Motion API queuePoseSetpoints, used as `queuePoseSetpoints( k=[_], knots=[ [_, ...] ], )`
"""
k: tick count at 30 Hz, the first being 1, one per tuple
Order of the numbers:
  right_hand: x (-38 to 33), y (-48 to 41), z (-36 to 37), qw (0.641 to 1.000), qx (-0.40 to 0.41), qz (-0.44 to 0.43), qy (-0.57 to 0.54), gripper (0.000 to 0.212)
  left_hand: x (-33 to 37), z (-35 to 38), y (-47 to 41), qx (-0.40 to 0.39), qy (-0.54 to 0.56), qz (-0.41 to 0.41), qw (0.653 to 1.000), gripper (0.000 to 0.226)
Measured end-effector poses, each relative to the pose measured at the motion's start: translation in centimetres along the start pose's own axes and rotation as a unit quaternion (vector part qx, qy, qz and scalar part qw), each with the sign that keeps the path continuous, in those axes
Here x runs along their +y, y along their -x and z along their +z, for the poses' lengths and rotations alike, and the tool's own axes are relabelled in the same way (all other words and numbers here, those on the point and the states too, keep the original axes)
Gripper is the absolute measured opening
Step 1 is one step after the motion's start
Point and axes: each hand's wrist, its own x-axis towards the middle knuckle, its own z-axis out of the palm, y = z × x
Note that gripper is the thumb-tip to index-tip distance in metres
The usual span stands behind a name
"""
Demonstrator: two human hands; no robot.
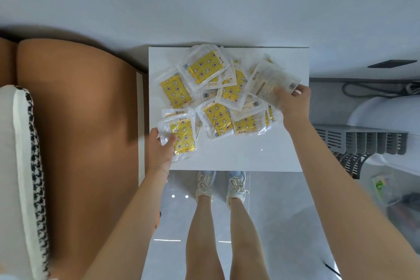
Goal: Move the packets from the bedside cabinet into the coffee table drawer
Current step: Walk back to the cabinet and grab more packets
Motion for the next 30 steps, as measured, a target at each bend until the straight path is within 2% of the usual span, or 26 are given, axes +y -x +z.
queuePoseSetpoints(
  k=[1,3,4,6,8,9,11,15,18,23,28,30],
  knots=[
    [0.5,0.4,-0.6,0.999,-0.02,0.024,-0.02,0.055,0.3,0.1,0.2,0.007,0.019,-0.029,0.999,0.018],
    [1.6,1.1,-1.9,0.996,-0.066,0.058,-0.033,0.062,0.6,0.2,0.5,0.015,0.025,-0.067,0.997,0.042],
    [2.3,1.6,-2.5,0.993,-0.095,0.067,-0.029,0.057,0.3,0.2,0.4,0.016,0.026,-0.078,0.996,0.052],
    [3.5,2.9,-3.0,0.987,-0.136,0.077,-0.021,0.033,0.2,0.4,0.6,0.006,0.037,-0.086,0.996,0.058],
    [4.8,4.4,-3.3,0.986,-0.141,0.084,-0.023,0.021,0.2,0.5,1.4,-0.018,0.037,-0.087,0.995,0.044],
    [5.4,5.1,-3.4,0.987,-0.139,0.083,-0.017,0.021,0.4,0.6,2.0,-0.031,0.031,-0.086,0.995,0.033],
    [6.6,6.4,-3.5,0.988,-0.132,0.084,0.002,0.024,0.4,0.8,3.0,-0.048,0.034,-0.082,0.995,0.026],
    [8.1,9.4,-3.2,0.987,-0.132,0.092,0.022,0.02,0.7,0.8,5.4,-0.059,0.064,-0.088,0.992,0.034],
    [8.3,11.8,-3.6,0.982,-0.155,0.1,0.037,0.018,0.2,-0.6,6.0,-0.043,0.083,-0.111,0.989,0.015],
    [7.2,16.4,-4.4,0.977,-0.189,0.088,0.031,0.024,-0.4,-4.3,8.2,-0.016,0.122,-0.113,0.986,0.016],
    [5.0,20.8,-4.6,0.976,-0.211,0.013,0.051,0.029,-2.1,-7.8,13.0,-0.018,0.166,-0.082,0.983,0.015],
    [4.1,22.7,-4.7,0.971,-0.225,-0.03,0.079,0.029,-2.9,-8.9,15.5,0.015,0.192,-0.077,0.978,0.019]
  ],
)
